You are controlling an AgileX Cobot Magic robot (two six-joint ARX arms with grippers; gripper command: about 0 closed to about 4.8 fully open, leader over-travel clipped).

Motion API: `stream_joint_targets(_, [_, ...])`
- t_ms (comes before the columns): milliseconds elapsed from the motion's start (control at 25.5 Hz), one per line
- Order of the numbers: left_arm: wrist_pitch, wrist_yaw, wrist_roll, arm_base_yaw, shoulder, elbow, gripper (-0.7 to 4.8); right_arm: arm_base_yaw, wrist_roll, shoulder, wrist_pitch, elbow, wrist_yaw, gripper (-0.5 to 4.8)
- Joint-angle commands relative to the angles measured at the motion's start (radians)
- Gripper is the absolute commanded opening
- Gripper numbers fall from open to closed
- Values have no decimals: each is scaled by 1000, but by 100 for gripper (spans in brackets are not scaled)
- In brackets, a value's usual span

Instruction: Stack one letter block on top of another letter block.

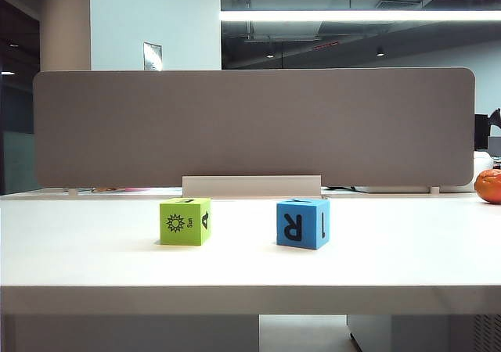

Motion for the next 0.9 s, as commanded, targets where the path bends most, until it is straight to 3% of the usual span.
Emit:
stream_joint_targets(39, [11,0,7,0,1,3,-6,0,0,-2,17,-6,-2,-1])
stream_joint_targets(548, [10,3,7,0,1,3,-5,2,19,-2,19,-6,-22,-1])
stream_joint_targets(705, [0,4,7,0,1,3,-6,2,108,-1,18,-6,-127,-1])
stream_joint_targets(900, [-24,5,7,0,1,3,-6,2,106,-2,16,-6,-316,-1])
